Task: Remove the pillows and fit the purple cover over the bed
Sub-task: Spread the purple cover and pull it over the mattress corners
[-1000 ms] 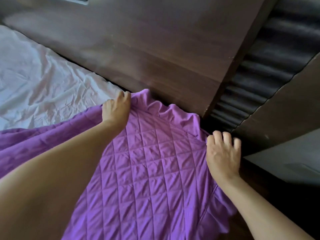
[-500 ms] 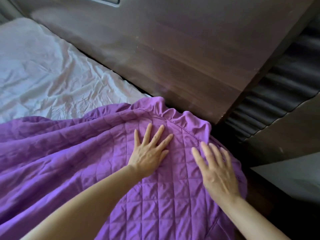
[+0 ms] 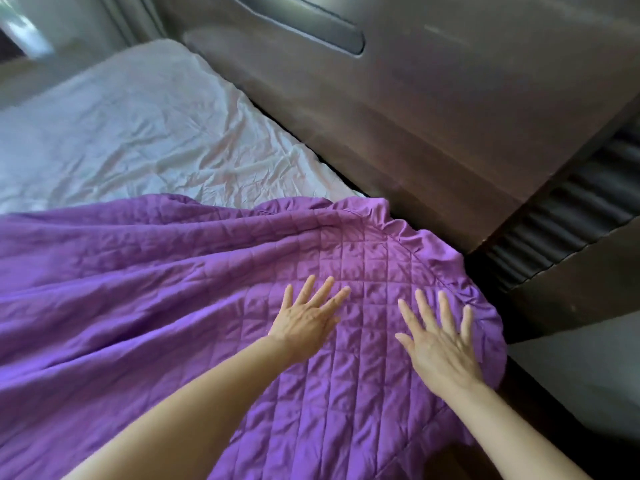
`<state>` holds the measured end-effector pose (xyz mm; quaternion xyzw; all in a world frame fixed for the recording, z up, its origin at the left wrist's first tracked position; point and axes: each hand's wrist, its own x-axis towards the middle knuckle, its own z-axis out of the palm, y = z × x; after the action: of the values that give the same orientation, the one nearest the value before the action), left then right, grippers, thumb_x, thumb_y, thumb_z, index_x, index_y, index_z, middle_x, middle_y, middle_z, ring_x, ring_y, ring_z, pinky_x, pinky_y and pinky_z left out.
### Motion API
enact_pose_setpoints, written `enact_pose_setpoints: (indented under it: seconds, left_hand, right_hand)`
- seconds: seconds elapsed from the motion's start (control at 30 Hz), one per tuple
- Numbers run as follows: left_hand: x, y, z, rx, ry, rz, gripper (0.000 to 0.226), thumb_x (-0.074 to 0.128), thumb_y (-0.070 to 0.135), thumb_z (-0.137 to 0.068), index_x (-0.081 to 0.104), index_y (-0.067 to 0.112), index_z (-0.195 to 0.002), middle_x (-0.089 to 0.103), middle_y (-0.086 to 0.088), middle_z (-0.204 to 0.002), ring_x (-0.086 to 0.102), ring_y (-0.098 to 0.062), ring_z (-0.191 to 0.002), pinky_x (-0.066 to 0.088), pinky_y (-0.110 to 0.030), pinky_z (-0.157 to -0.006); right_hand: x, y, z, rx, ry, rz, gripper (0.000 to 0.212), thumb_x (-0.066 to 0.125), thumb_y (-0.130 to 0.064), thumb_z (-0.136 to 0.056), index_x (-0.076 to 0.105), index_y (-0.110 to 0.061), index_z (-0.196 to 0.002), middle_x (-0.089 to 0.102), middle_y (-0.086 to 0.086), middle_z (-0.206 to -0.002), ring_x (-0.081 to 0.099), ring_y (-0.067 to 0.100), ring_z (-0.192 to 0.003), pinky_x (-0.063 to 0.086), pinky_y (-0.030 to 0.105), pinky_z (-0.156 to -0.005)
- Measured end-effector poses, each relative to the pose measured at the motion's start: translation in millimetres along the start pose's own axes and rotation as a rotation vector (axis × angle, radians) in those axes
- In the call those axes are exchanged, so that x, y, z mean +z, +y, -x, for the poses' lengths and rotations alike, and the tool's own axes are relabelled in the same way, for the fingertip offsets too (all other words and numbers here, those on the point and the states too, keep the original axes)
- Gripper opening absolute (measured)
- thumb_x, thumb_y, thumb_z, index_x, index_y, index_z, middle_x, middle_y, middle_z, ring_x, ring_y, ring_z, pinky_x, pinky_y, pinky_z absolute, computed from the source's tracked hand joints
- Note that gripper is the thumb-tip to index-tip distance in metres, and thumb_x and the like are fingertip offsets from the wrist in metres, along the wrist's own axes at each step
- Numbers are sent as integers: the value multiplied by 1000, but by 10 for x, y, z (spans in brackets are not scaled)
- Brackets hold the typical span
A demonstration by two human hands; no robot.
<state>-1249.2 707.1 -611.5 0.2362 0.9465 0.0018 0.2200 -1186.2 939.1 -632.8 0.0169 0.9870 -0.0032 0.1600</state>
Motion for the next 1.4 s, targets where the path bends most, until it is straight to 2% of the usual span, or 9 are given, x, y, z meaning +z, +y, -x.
enact_pose_setpoints:
  seconds: [0.17,0.27,0.37,0.5,0.63,0.73,0.93,1.07,1.4]
  left_hand:
    - [-140,-465,1241,-181,11,163,59,4,57,-90,-10,42,-145,-6,10,-158,-7,-24,-145,6,-53,-114]
    - [-359,-704,2097,-256,85,272,55,23,43,-100,-7,39,-146,-3,9,-158,-3,-23,-146,9,-51,-114]
    - [-521,-880,2900,-339,135,348,57,26,40,-100,-5,37,-147,3,6,-158,4,-24,-146,15,-48,-115]
    - [-594,-1081,3880,-438,175,444,57,21,47,-98,-2,33,-148,12,1,-158,10,-26,-145,20,-44,-115]
    - [-540,-1225,4720,-533,205,530,79,-2,67,-76,-2,34,-148,20,1,-156,16,-21,-144,22,-42,-114]
    - [-524,-1225,5218,-614,229,602,63,15,56,-92,3,32,-149,22,-1,-155,18,-23,-144,23,-41,-114]
    - [-361,-1195,6166,-783,351,713,55,31,36,-100,9,25,-149,30,-4,-152,27,-28,-139,26,-38,-111]
    - [-222,-1155,6882,-868,456,805,54,35,29,-100,15,19,-149,39,-12,-146,38,-29,-132,29,-36,-108]
    - [287,-1472,8635,-1048,586,961,54,34,31,-100,13,21,-149,28,-7,-153,29,-21,-140,26,-36,-113]
  right_hand:
    - [-505,-990,603,-86,-29,-21,70,-2,-53,-96,51,-27,-134,52,7,-138,44,36,-129,8,55,-106]
    - [-976,-1683,1130,-198,-11,-24,78,-15,-62,-86,22,-32,-148,20,4,-156,12,34,-144,-4,50,-114]
    - [-1292,-2277,1623,-218,-71,-147,56,13,-52,-98,4,-32,-150,-4,0,-159,-11,25,-145,-9,48,-113]
    - [-1710,-2958,2255,-282,-80,-235,54,21,-44,-101,5,-31,-150,-2,1,-159,-9,24,-145,-6,47,-115]
    - [-1970,-3506,2793,-389,-82,-205,53,21,-42,-101,6,-30,-150,-1,1,-159,-6,23,-145,-3,47,-115]
    - [-2045,-3795,3056,-475,-91,-192,52,22,-42,-101,8,-30,-150,1,1,-159,-4,23,-145,-1,47,-115]
    - [-2048,-4319,3595,-643,-93,-141,53,24,-42,-101,12,-28,-150,6,2,-159,-1,24,-145,3,49,-115]
    - [-2007,-4687,4057,-738,-103,-87,53,25,-42,-101,13,-27,-150,8,3,-158,2,24,-145,5,50,-114]
    - [-1842,-6096,5255,-910,-118,-28,52,27,-42,-101,16,-26,-149,11,4,-158,6,25,-145,8,50,-114]
